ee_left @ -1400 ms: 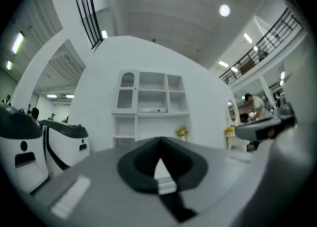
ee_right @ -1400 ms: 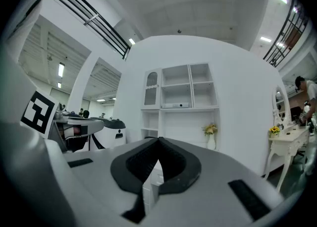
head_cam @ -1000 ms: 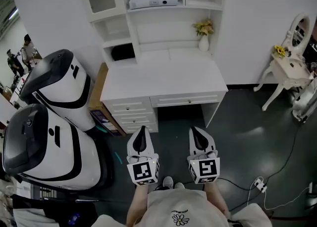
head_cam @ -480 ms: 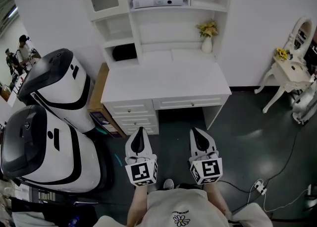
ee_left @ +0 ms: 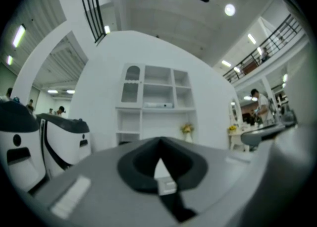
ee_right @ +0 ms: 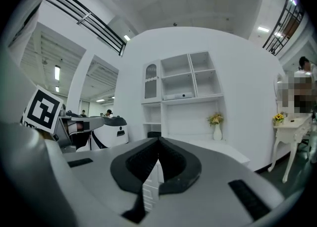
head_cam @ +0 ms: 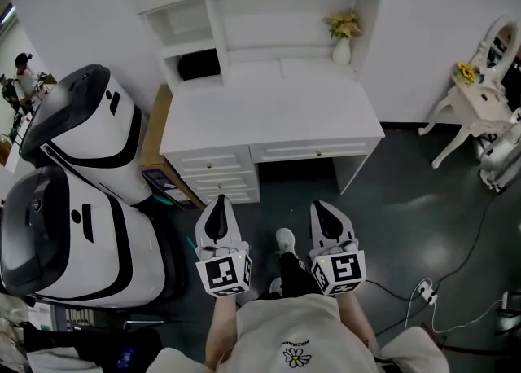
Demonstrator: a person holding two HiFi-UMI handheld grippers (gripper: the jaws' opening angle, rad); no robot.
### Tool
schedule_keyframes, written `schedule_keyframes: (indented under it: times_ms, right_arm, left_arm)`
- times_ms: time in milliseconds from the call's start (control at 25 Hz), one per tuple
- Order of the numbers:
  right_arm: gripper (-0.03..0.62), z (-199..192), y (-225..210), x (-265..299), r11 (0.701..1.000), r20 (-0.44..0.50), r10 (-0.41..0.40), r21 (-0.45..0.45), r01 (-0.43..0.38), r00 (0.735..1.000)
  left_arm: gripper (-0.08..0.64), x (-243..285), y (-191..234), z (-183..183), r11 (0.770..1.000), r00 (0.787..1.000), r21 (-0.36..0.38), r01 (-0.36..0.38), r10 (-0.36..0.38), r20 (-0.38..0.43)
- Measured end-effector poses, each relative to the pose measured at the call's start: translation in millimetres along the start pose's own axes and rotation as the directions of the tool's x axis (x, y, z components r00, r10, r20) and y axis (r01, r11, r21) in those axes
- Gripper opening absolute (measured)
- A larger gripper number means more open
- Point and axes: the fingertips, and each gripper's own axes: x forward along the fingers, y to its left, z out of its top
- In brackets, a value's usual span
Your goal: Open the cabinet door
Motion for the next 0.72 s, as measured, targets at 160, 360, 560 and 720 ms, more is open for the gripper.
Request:
schedule_keyframes:
  times_ms: [160,360,560,720]
  right_arm:
    - [0.000,-5.6,-8.6,19.3,1.000,0.005,-0.007,0.021,0.007,1.000]
    - [0.000,-15.8,-19.5,53.3,1.000,0.009,-0.017,0.022,0.016,1.000]
    - [0.000,-16.7,-40.3,78.8,0.999,0.010,-0.036,0.009,0.036,0.999]
    - [0.000,-21.3,-57.9,100.3,0.999,-0.019,-0.043,0.009,0.043,0.999]
  left_arm:
    - [0.006,12.5,0.0,-4.0,1.000,1.000,0.012,0.019,-0.019,-0.002]
    - [0.006,41.2,3.4,-17.1,0.999,0.999,0.019,0.043,-0.043,0.003]
    - [0.006,77.6,11.6,-21.6,1.000,0.999,0.003,0.029,-0.029,0.024]
    - [0.006,105.6,13.0,-32.2,0.999,1.000,-0.025,0.028,-0.028,0.003]
